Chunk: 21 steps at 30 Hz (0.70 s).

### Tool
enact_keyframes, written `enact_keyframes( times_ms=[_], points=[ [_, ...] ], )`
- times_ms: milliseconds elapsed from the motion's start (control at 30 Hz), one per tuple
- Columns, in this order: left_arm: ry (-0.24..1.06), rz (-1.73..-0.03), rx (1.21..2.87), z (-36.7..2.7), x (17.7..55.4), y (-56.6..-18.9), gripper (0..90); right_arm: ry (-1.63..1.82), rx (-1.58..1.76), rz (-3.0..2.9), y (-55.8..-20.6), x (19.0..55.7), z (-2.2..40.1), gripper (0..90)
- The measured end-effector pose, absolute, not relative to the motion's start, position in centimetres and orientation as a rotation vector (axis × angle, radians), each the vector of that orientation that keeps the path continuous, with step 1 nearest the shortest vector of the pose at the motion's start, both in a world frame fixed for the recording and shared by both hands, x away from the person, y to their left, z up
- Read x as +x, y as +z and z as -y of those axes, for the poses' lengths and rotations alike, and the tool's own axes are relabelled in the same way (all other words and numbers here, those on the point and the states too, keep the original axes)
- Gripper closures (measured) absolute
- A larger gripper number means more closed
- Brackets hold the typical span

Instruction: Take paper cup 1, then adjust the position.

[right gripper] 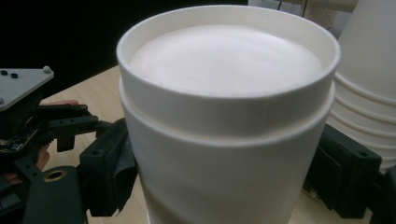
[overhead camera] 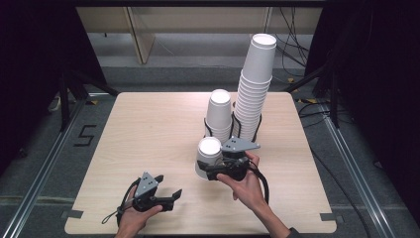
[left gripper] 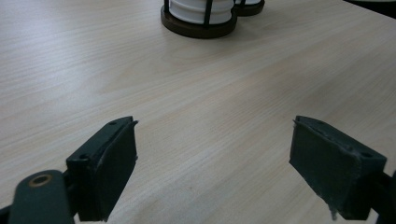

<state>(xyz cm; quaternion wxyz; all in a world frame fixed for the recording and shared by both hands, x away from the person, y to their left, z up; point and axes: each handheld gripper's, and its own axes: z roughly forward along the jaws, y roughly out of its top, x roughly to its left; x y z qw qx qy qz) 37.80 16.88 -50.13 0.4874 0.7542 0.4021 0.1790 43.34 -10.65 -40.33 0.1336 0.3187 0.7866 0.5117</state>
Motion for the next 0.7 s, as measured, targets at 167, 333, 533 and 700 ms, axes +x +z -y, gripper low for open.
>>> enact_keyframes(
  times_ms=[167,333,533,700],
  points=[
    [0.43,-0.98,1.824,-16.7,37.8,-50.1,14.4,1.47,0.918,-2.296,-40.8,43.1,10.8,19.3],
    [0.427,-0.974,1.822,-16.8,37.8,-50.1,14.4,1.482,0.917,-2.312,-41.4,43.2,10.6,19.3],
    [0.433,-0.961,1.804,-17.0,37.7,-50.0,14.4,1.485,0.92,-2.316,-41.6,43.1,10.5,19.2],
    [0.404,-0.891,1.733,-16.8,37.3,-49.5,14.4,1.49,0.917,-2.333,-41.9,43.0,10.2,19.2]
  ],
)
